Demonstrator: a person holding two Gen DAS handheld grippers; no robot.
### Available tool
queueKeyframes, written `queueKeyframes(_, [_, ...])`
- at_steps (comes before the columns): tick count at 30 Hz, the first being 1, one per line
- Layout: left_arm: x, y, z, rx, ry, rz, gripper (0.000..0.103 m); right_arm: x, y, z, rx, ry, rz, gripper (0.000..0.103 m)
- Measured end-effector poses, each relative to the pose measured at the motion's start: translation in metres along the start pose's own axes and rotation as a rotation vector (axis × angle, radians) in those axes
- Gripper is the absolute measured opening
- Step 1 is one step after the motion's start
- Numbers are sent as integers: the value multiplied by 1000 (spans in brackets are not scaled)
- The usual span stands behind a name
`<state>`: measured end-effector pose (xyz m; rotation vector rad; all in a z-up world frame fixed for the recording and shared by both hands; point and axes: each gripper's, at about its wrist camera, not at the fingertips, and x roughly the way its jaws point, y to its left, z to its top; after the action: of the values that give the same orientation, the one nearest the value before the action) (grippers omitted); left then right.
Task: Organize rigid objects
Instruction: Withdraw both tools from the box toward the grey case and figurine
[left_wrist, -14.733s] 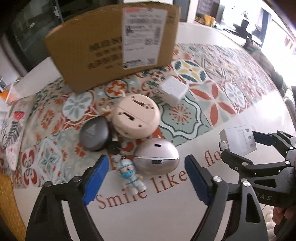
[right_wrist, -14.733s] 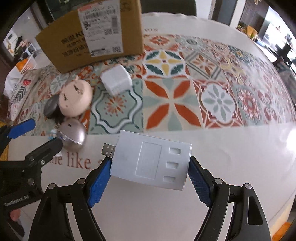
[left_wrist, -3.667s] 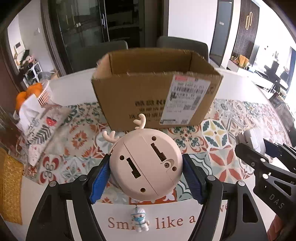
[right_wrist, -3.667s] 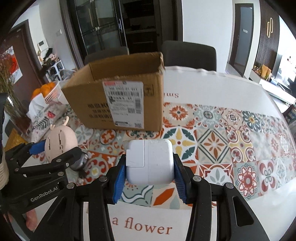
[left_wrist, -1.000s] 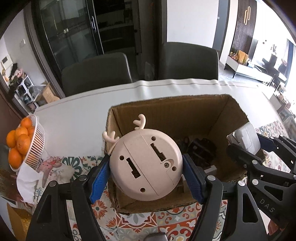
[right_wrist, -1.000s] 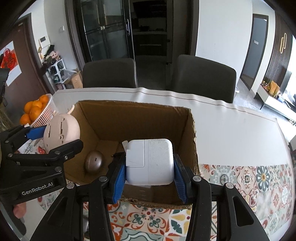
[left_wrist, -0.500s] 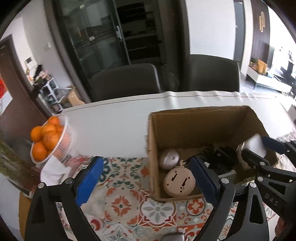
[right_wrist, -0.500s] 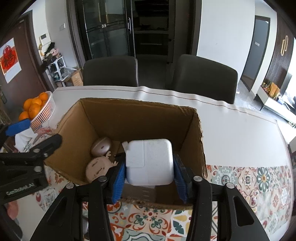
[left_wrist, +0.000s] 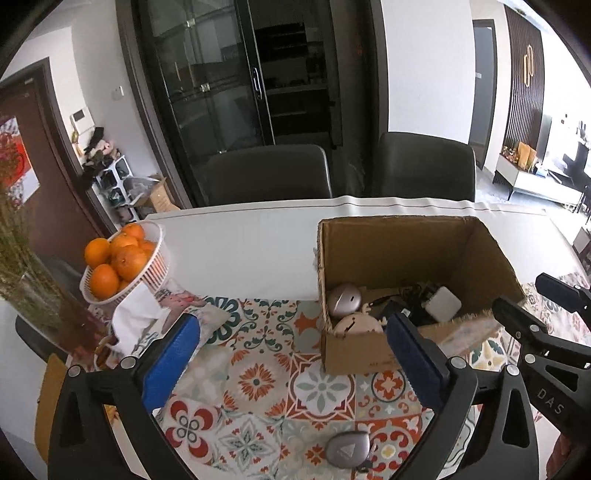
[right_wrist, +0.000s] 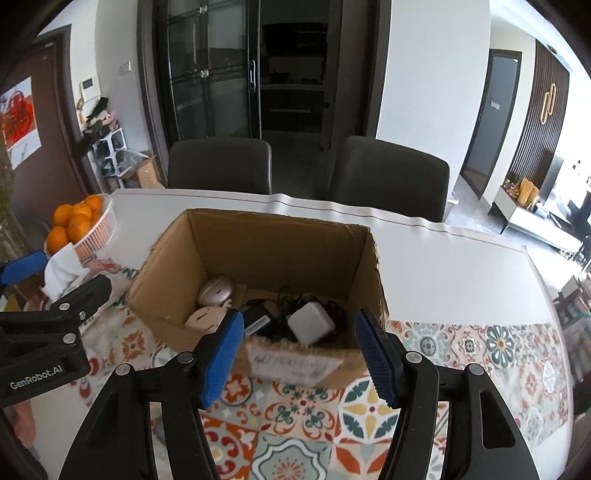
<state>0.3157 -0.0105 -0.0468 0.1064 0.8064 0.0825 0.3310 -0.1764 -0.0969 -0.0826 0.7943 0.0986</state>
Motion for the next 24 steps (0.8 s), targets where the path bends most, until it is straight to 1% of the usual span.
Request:
queueKeyframes(6, [-17, 9, -19, -20, 6, 1, 103, -26, 14, -18, -23, -37, 3, 63])
queueKeyframes(13, [-34, 19, -45, -27, 11, 3, 103, -45, 26, -36, -37, -50, 17, 63])
queueKeyframes(16, [-38, 22, -53, -27, 13, -1, 103, -50, 32, -45, -47, -49, 20, 63])
queueKeyframes(20, [-42, 26, -68, -14, 15, 13, 103, -54, 39, -57, -53, -32, 25, 63])
queueKeyframes(24, [-42, 31, -85, -14, 33, 15, 103, -57, 46, -72, -46, -25, 41, 63])
